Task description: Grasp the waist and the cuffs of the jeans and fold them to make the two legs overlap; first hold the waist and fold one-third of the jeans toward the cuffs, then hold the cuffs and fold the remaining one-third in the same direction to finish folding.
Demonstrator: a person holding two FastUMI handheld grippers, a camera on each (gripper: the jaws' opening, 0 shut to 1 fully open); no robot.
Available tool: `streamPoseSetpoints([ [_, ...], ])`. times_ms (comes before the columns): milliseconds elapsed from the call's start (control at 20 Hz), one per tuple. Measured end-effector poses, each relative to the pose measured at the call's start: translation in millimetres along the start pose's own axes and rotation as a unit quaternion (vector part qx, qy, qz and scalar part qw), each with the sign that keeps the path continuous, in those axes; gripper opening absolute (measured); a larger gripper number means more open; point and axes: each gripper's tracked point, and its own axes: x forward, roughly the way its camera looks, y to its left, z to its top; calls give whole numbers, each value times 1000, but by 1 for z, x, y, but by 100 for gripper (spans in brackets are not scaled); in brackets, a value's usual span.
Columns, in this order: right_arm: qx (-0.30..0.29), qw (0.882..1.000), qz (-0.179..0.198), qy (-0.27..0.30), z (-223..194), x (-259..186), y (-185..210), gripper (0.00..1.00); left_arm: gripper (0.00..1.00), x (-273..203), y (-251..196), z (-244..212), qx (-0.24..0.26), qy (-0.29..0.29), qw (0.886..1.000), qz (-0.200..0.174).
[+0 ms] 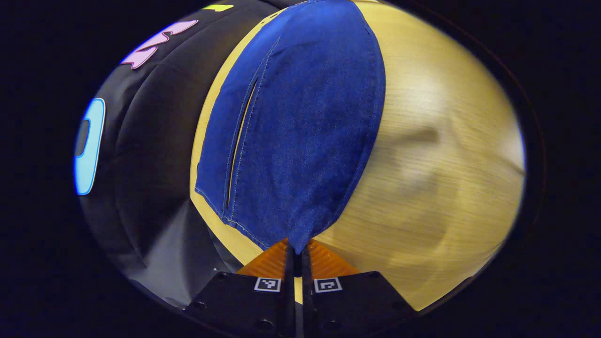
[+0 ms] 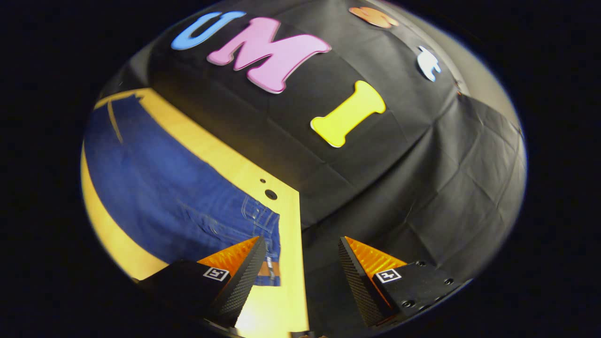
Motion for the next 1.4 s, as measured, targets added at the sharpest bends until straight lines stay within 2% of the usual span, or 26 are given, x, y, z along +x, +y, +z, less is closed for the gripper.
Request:
streamPoseSetpoints([
  [100,-109,993,49,-8,-19,4,7,96,6,1,-5,2,-15,-4,1000,-12],
  [150,-162,983,82,-12,-29,6,17,96,6,2,-6,5,-21,-7,1000,-19],
  [250,-252,956,151,-14,-52,15,42,96,6,0,-6,3,-19,-5,999,-29],
  [350,-325,921,215,-9,-80,23,72,96,6,0,-6,3,-14,-1,999,-30],
  [450,-382,888,257,16,-120,42,91,96,6,-1,-7,3,-14,2,999,-30],
  [550,-415,866,272,58,-157,55,92,96,6,0,-6,3,-10,4,999,-32],
  [600,-424,862,265,79,-167,64,89,96,6,-1,-6,2,-11,7,999,-32],
  [650,-427,865,252,75,-163,68,86,96,6,-1,-6,3,-14,9,999,-32],
  [700,-423,869,246,77,-158,70,88,89,6,-1,-7,3,-18,10,999,-31],
  [750,-424,869,245,73,-155,75,92,94,6,-1,-6,3,-18,11,999,-30],
  [800,-441,860,247,66,-152,77,97,94,6,-1,-6,4,-15,13,999,-29],
  [950,-532,814,235,11,-133,74,113,93,6,0,-4,4,-2,14,1000,-27],
  [1000,-545,805,235,8,-132,68,116,92,6,0,-4,4,-3,15,1000,-27],
  [1050,-539,806,243,25,-137,64,118,92,6,0,-4,4,-5,15,1000,-27],
  [1250,-513,817,258,53,-143,52,128,35,6,1,-2,5,-1,19,1000,-21],
  [1300,-500,824,259,58,-137,50,129,22,6,0,-3,4,0,21,1000,-20],
  [1400,-449,846,274,83,-142,53,132,8,6,0,-2,5,1,24,1000,-20],
])
